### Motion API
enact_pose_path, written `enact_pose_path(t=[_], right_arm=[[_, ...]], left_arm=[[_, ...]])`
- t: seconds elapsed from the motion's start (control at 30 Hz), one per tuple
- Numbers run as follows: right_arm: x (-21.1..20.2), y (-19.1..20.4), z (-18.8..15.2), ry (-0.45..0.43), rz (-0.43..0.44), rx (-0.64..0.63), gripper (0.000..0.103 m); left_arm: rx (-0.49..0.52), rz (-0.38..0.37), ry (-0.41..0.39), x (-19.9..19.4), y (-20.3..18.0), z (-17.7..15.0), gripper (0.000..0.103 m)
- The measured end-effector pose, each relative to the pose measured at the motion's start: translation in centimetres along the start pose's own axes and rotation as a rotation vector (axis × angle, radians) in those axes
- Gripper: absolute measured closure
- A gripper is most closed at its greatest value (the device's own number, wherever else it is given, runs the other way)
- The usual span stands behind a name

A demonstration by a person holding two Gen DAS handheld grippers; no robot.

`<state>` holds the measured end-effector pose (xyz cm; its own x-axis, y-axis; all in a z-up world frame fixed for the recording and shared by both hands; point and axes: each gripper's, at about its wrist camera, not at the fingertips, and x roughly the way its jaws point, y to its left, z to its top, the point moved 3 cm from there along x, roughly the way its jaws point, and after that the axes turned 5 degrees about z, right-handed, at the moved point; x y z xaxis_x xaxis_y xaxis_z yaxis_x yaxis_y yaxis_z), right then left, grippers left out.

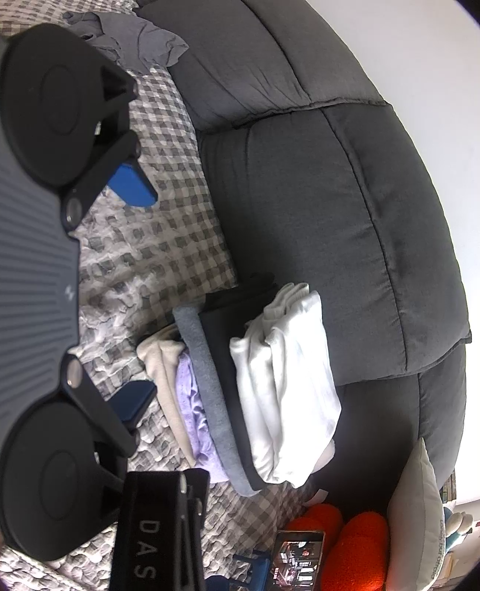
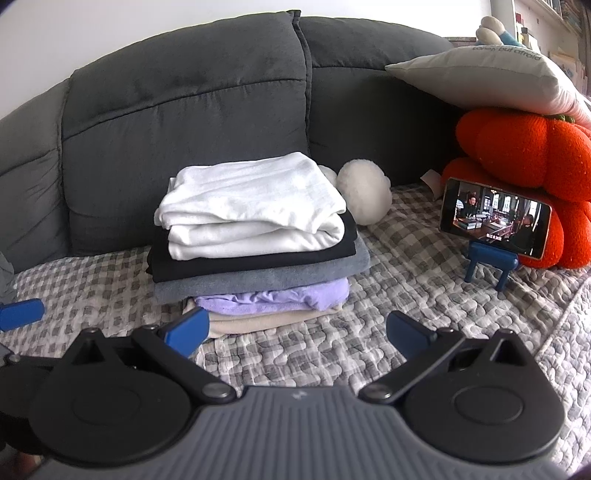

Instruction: Fold clothes

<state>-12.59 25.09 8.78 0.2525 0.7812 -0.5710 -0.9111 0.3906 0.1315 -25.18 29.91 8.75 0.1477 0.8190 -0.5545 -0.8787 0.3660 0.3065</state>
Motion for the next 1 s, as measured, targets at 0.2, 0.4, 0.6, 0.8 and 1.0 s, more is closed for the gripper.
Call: enact_pose_path(t=[0.2, 0.4, 0.6, 0.8, 1.0], right_arm=[[0.12, 0.12, 0.00, 0.002, 0.003, -0.005, 0.000], [0.25, 0.21, -0.06, 0.005, -0.001, -0.011, 0.000], [0.39, 0.30, -0.10, 0.009, 0.001, -0.014, 0.000], [0.55, 0.31, -0.10, 0.011, 0.002, -0.009, 0.000], [0.58, 0.33, -0.13, 0.013, 0.002, -0.008, 0.000]], left_arm=[[-0.002, -0.004, 0.005, 0.00, 0.01, -0.02, 0.002], [-0.002, -0.001, 0.002, -0.12, 0.01, 0.07, 0.002], [0.006, 0.000, 0.006, -0.01, -0.08, 0.06, 0.001], [0.011, 0.005, 0.006, -0.03, -0.10, 0.08, 0.001], [0.014, 0.015, 0.005, -0.06, -0.14, 0.10, 0.001]])
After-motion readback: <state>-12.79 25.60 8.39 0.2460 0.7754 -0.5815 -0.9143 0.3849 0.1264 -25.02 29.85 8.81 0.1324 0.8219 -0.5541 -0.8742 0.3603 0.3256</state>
